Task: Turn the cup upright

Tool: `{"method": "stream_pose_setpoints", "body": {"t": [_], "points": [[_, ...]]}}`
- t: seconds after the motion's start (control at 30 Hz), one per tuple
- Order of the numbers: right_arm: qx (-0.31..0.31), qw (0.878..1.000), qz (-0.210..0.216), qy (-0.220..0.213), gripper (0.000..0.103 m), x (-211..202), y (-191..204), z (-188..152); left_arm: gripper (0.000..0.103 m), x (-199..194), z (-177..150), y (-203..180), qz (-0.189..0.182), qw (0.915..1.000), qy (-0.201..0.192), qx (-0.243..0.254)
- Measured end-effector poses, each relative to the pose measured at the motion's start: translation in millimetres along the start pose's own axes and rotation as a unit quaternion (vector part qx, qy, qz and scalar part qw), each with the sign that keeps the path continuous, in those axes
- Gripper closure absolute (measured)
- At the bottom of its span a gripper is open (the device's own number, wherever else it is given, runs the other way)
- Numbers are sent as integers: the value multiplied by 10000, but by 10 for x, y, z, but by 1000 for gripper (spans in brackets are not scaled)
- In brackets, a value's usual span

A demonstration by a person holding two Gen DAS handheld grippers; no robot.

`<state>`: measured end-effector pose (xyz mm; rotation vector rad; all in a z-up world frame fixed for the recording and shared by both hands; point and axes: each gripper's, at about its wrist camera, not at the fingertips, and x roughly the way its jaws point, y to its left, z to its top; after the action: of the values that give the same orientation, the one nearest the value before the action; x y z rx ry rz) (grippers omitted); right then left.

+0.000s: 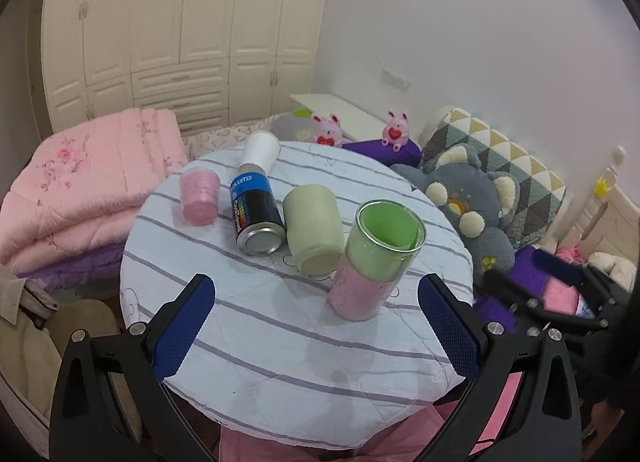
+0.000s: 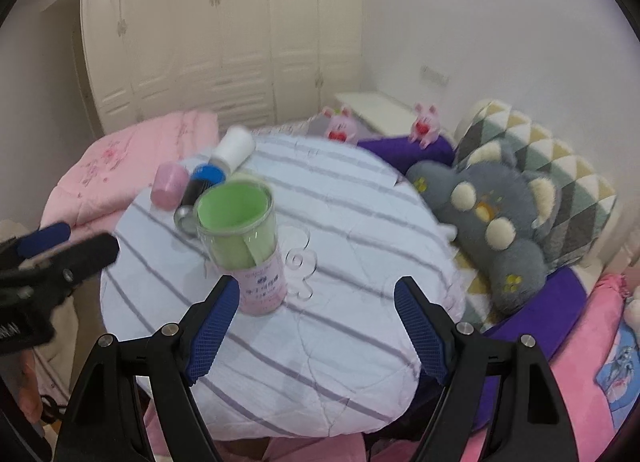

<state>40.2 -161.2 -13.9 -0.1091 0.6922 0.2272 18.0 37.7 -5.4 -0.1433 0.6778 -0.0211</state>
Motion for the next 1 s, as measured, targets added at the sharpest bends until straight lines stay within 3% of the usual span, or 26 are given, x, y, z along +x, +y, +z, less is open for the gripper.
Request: {"method": "stream_pose_setpoints", "body": {"t": [0.4,0.67,1.0], "points": [[145,9935,-276,-1093,22,-473,45,51,0,-264,-10,-71,-28,9978,-592,291],[84,9819,-351,-1858,22,-688,105,38,0,-367,-13,-66,45,9947,-981,308],[17,9821,-405,-1841,22,-617,133,20,0,-292,-41,-147,362,9925,-1036,538]]}}
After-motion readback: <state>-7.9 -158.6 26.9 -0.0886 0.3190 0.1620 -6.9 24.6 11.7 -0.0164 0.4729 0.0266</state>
